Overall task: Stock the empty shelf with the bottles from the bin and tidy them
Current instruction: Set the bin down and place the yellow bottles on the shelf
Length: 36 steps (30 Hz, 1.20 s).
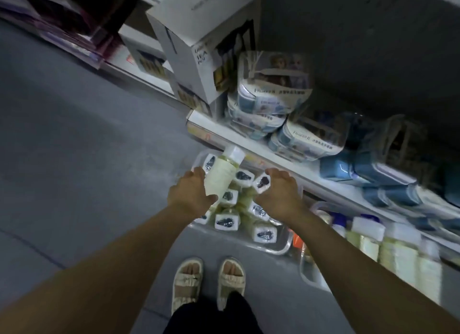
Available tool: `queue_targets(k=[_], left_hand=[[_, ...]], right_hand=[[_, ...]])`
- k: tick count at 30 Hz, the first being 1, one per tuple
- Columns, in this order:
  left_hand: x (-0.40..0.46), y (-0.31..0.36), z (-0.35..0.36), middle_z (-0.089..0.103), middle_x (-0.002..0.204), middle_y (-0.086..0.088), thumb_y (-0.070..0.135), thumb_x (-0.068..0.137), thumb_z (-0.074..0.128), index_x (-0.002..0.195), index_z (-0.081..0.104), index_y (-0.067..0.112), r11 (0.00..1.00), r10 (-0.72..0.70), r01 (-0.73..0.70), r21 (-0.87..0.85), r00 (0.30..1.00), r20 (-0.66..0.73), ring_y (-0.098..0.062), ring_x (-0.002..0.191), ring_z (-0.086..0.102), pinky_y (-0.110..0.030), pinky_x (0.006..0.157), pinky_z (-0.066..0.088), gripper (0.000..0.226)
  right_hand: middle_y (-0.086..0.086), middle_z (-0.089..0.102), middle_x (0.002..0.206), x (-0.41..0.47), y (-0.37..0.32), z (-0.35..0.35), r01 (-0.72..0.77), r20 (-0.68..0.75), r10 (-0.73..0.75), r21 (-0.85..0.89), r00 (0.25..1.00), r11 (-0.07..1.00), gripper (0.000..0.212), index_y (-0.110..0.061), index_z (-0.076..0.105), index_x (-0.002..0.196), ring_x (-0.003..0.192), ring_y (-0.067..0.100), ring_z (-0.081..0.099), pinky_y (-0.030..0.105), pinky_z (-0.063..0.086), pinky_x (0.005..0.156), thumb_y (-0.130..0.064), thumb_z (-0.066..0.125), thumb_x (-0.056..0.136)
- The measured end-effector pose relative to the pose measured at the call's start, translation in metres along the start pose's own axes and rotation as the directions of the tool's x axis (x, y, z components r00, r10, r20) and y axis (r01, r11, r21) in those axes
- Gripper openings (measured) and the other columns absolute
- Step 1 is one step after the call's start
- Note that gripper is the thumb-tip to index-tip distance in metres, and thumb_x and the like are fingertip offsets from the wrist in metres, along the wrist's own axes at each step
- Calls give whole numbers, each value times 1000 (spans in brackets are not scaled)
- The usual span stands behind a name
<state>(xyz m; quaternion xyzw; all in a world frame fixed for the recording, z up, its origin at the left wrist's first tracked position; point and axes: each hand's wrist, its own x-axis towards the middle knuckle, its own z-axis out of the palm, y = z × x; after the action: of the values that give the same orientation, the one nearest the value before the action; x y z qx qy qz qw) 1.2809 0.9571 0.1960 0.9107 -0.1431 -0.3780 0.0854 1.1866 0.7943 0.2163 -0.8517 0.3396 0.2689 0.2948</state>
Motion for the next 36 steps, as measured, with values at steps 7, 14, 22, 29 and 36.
queue_targets(k=[7,14,22,29,36], left_hand=[[69,-17,73,43,134,-10,40,81,71,137,31,16,1000,-2,3,30,1000,-30,-29,119,50,-41,95,44,73],[120,-23,112,43,130,-11,47,75,74,134,30,13,989,-87,75,-131,992,-87,-30,118,49,-40,89,43,81],[144,-32,134,46,126,-11,51,65,80,129,32,9,991,-93,90,-101,995,-21,-28,114,52,-37,86,48,91],[132,-36,142,42,122,-9,54,59,82,127,34,15,997,2,-11,-78,993,-118,-24,111,48,-37,85,46,92],[116,-47,138,56,120,-1,23,67,83,129,41,24,911,135,-139,-389,990,-38,-20,104,57,-39,88,52,74]], right_hand=[[10,37,141,55,35,77,-21,-10,22,74,1000,997,69,-12,34,142,131,28,30,36,31,106,-23,67,83],[11,37,141,92,60,123,-47,-45,52,103,998,994,69,-11,33,142,132,28,30,36,33,106,-21,67,83],[12,38,142,111,69,142,-44,-70,59,189,996,981,64,-9,34,141,132,29,34,38,35,107,-17,63,85],[7,46,139,128,45,141,-118,-39,164,538,986,835,49,-16,38,139,120,22,51,30,43,90,-29,55,95],[-2,55,115,135,29,142,-243,115,232,713,966,657,55,-16,42,134,99,16,54,32,43,86,-43,60,90]])
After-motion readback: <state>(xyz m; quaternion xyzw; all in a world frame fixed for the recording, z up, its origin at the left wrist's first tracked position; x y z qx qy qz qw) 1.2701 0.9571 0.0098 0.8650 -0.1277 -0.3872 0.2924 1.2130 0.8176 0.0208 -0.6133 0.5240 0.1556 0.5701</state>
